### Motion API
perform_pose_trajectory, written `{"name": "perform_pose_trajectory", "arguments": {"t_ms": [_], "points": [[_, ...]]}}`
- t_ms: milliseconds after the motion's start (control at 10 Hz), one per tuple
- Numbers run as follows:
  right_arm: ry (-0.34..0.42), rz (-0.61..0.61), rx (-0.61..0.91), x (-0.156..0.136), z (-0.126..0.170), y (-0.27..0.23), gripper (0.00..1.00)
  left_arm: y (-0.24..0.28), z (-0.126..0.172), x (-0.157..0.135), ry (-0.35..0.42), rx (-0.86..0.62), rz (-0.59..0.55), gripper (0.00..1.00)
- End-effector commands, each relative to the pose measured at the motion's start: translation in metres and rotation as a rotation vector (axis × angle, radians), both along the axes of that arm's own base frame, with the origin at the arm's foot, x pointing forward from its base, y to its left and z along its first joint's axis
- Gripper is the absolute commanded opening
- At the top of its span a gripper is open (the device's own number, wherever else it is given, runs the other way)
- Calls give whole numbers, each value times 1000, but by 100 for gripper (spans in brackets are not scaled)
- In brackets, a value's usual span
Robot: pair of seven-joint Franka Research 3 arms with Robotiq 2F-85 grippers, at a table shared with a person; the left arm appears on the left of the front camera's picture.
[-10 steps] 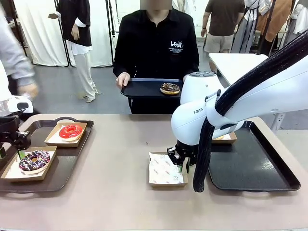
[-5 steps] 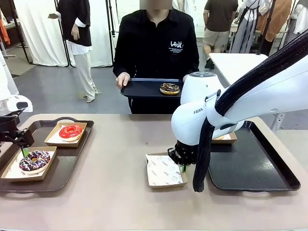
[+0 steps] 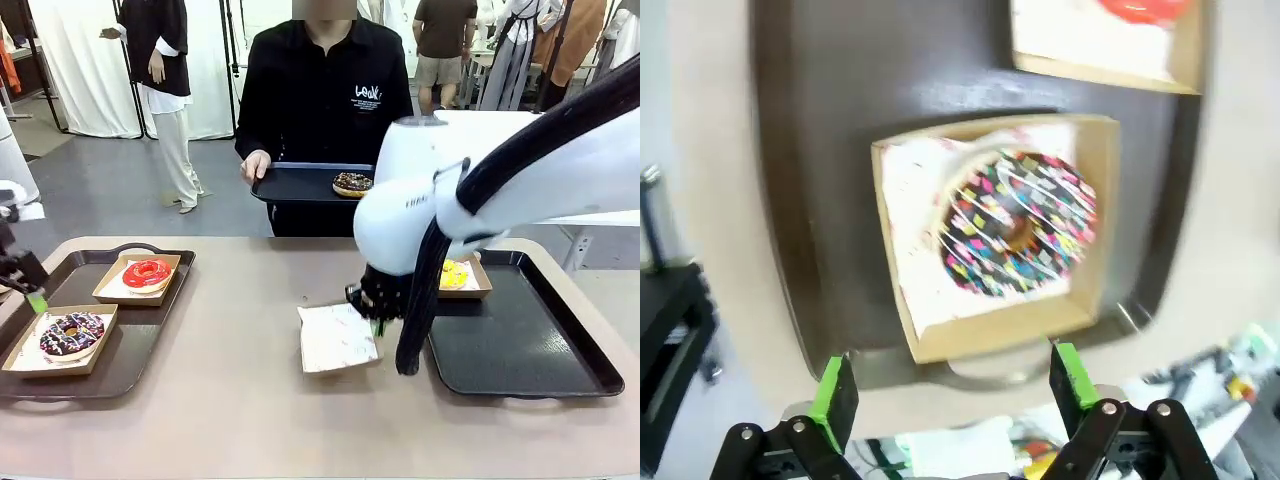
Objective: Individually package the donuts and arrange them on the tray.
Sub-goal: Place the picked Paper togo box on the Handle tray while simultaneously picking up another Paper togo box from the table with the other hand.
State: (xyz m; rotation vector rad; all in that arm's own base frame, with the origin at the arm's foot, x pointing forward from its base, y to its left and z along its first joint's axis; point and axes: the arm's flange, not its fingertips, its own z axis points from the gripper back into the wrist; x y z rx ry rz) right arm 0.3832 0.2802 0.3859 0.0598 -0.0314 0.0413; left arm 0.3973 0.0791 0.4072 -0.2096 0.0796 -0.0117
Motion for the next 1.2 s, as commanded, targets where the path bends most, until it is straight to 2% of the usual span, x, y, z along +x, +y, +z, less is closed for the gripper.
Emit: {"name": "perform_pose_trajectory", "arguments": {"t_ms": [0, 200, 300, 500, 800, 1100], "points": [[-26, -13, -2, 6, 58, -4, 0, 61, 29, 0, 32, -326, -13, 100], [-30, -41, -22, 28, 105, -2, 0, 113, 42, 4, 21, -582, 12, 100], [-39, -66, -30, 43, 126, 2, 0, 140, 49, 3, -15, -686, 34, 100], [-63, -89, -25, 70, 150, 14, 0, 182, 55, -6, -157, -867, 111, 100], [-30, -140, -14, 115, 153, 26, 0, 241, 48, -26, -197, -984, 232, 100], [-11, -215, -22, 143, 148, 25, 0, 275, 41, -48, -235, -1021, 336, 100]]}}
